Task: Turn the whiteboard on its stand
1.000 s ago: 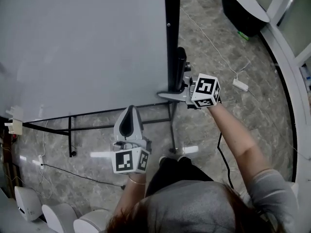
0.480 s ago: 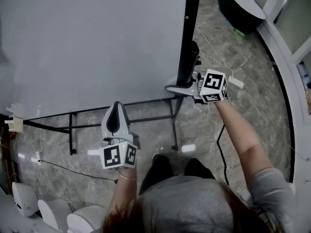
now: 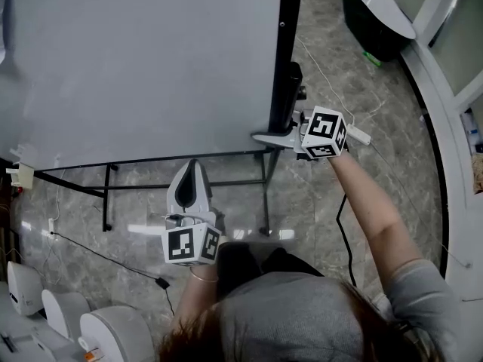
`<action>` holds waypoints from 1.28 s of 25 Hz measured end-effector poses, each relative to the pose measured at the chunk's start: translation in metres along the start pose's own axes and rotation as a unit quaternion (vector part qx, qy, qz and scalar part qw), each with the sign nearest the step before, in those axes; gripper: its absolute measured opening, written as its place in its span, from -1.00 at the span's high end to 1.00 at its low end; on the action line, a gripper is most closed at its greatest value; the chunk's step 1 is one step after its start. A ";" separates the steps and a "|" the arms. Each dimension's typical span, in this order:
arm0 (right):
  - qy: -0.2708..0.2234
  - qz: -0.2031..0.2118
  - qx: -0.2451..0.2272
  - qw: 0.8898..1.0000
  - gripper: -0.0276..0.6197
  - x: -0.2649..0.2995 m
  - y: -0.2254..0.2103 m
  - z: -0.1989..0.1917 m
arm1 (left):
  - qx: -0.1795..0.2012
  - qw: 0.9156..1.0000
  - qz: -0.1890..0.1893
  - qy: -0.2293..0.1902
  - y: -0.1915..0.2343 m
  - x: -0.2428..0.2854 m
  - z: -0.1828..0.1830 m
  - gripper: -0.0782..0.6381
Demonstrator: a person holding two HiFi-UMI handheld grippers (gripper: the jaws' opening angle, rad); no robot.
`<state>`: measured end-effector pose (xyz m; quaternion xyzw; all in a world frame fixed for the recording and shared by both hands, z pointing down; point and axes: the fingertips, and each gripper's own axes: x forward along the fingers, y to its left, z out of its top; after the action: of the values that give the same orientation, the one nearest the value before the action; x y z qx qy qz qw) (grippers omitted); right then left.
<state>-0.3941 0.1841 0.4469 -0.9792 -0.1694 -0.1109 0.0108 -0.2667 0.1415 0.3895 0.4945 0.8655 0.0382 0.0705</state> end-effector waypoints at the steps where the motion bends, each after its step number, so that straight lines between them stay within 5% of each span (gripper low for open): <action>1: -0.001 -0.002 0.001 1.000 0.56 -0.008 0.001 -0.002 | -0.001 1.000 0.000 -0.001 -0.008 0.000 -0.001 0.79; 7: -0.001 -0.022 0.009 1.000 0.55 -0.053 0.003 -0.010 | -0.003 1.000 -0.019 0.001 -0.047 0.003 0.000 0.79; 17: 0.001 -0.046 0.010 0.999 0.49 -0.114 0.014 -0.025 | -0.012 0.994 -0.105 0.028 -0.102 0.022 -0.015 0.79; 27: 0.002 -0.090 0.038 0.995 0.36 -0.134 0.007 -0.035 | -0.009 0.993 -0.118 0.019 -0.123 0.023 -0.008 0.79; 32: 0.022 -0.175 0.056 0.983 0.11 -0.158 -0.003 -0.046 | -0.004 0.993 -0.116 0.012 -0.124 0.016 -0.005 0.79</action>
<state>-0.5498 0.1323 0.4566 -0.9295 -0.3441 -0.1227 0.0498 -0.3815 0.0925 0.3757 0.3899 0.9177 0.0391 0.0658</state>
